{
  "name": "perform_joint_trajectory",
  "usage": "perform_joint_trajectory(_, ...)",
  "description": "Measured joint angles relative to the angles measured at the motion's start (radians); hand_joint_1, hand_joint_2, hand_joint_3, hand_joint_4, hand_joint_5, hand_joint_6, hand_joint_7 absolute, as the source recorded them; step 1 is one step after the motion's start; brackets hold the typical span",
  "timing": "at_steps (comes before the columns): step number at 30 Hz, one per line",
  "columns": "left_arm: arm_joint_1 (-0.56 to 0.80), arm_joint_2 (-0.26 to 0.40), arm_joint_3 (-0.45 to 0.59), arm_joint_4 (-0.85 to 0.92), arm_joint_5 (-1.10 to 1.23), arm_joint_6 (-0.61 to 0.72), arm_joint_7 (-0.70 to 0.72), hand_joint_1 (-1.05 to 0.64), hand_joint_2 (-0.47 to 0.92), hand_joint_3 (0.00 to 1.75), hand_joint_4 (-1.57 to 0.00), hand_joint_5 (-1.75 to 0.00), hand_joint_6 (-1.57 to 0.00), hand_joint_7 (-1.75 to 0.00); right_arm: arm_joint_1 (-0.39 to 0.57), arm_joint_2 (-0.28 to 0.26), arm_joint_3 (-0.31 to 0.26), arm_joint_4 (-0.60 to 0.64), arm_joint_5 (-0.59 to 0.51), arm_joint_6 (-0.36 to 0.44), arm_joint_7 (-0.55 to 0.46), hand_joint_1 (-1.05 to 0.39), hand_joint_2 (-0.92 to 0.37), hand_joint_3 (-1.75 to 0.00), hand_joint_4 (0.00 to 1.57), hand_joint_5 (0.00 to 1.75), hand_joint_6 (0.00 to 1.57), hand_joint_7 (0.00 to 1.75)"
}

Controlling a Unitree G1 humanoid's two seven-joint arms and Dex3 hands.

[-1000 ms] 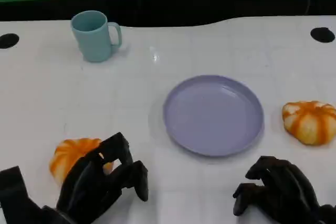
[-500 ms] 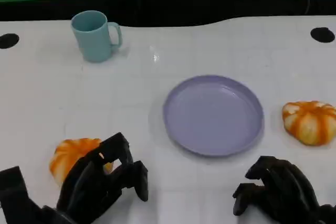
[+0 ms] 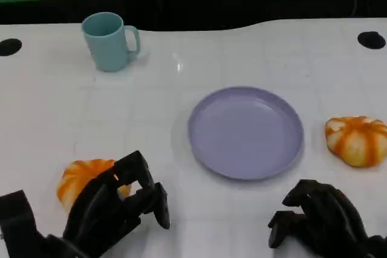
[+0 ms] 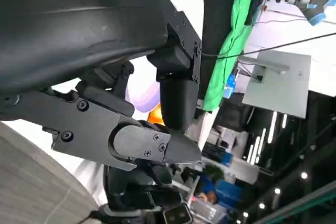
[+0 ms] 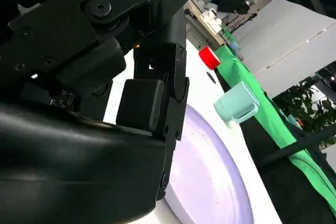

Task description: Grasp the bread from the table and place it into the plate.

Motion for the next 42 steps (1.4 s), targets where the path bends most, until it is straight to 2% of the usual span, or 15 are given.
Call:
perform_joint_trajectory(1,0.0,0.0,0.0,-0.001,0.004,-0.002,0.002,-0.6,0.92,0.24,-0.59,-1.64,-0.53,-1.21,0.0,0.0,0.0,0.0,0.0,0.0,0.0,-1.05,-0.71,0.0,1.57,0.73,1.57,0.37)
perform_joint_trajectory(3,0.007,0.008,0.0,-0.026,0.031,-0.016,0.02,-0.61,0.92,0.24,-0.47,-1.49,-0.52,-0.73,0.0,0.001,0.001,0.0,0.0,0.0,0.0,-1.05,-0.71,0.0,1.57,0.74,1.57,0.38)
perform_joint_trajectory(7,0.004,0.077,0.005,-0.123,0.109,-0.049,0.082,-0.6,0.92,0.23,-0.36,-1.28,-0.4,-0.4,0.0,0.001,0.001,-0.001,0.0,0.0,-0.002,-1.05,-0.7,0.0,1.57,0.74,1.57,0.37)
perform_joint_trajectory(12,0.007,0.179,-0.01,-0.213,0.213,-0.031,0.114,-0.6,0.92,0.15,-0.28,-1.06,-0.36,-0.21,0.0,0.001,0.002,-0.001,0.0,0.002,-0.002,-1.04,-0.71,0.0,1.57,0.73,1.57,0.38)
perform_joint_trajectory(17,0.019,0.265,-0.016,-0.344,0.32,0.003,0.177,-0.61,0.92,0.06,-0.23,-0.95,-0.38,-0.11,-0.002,0.001,0.001,-0.001,0.0,0.002,-0.002,-1.04,-0.7,0.0,1.57,0.74,1.57,0.4)
perform_joint_trajectory(19,0.03,0.298,-0.024,-0.396,0.419,0.005,0.221,-0.66,0.92,0.08,-0.19,-0.83,-0.42,-0.06,-0.003,0.001,0.001,-0.001,0.0,0.002,-0.002,-1.03,-0.71,0.0,1.57,0.74,1.57,0.4)
perform_joint_trajectory(21,0.037,0.361,-0.039,-0.46,0.565,0.004,0.26,-0.67,0.92,0.08,-0.18,-0.8,-0.43,-0.04,-0.003,0.001,0.001,-0.001,0.0,0.005,-0.002,-1.03,-0.71,0.0,1.57,0.74,1.57,0.4)
perform_joint_trajectory(22,0.039,0.39,-0.044,-0.485,0.619,0.004,0.275,-0.69,0.92,0.09,-0.2,-0.64,-0.41,-0.02,-0.003,0.001,0.001,-0.001,0.0,0.006,-0.002,-1.03,-0.71,0.0,1.57,0.74,1.57,0.39)
perform_joint_trajectory(23,0.043,0.415,-0.049,-0.515,0.679,0.013,0.284,-0.7,0.92,0.09,-0.21,-0.57,-0.4,-0.01,-0.003,0.001,0.001,-0.001,0.0,0.006,-0.002,-1.04,-0.71,0.0,1.57,0.74,1.57,0.39)
perform_joint_trajectory(25,0.053,0.461,-0.063,-0.569,0.773,0.039,0.286,-0.71,0.92,0.09,-0.23,-0.51,-0.39,0.0,-0.003,0.001,0.001,-0.001,0.0,0.006,-0.002,-1.04,-0.71,0.0,1.57,0.74,1.57,0.39)
perform_joint_trajectory(27,0.062,0.489,-0.076,-0.611,0.852,0.072,0.287,-0.73,0.92,0.07,-0.28,-0.34,-0.32,0.0,-0.003,0.001,0.001,-0.001,0.0,0.006,-0.002,-1.04,-0.71,0.0,1.57,0.72,1.57,0.37)
perform_joint_trajectory(29,0.074,0.517,-0.102,-0.669,0.972,0.114,0.287,-0.72,0.92,0.05,-0.31,-0.26,-0.29,0.0,-0.004,0.001,0.001,0.001,0.0,0.006,0.0,-1.04,-0.71,0.0,1.57,0.72,1.57,0.36)
perform_joint_trajectory(35,0.085,0.551,-0.161,-0.774,1.226,0.2,0.28,-0.72,0.91,0.01,-0.31,-0.15,-0.26,0.0,-0.004,0.001,0.001,0.004,0.0,0.004,0.003,-1.04,-0.71,0.0,1.57,0.72,1.57,0.37)
perform_joint_trajectory(42,0.082,0.553,-0.238,-0.772,1.435,0.249,0.257,-0.65,0.86,0.0,-0.33,-0.1,-0.27,-0.01,-0.004,0.001,0.002,0.004,-0.001,0.004,0.002,-1.04,-0.72,0.0,1.57,0.73,1.57,0.38)
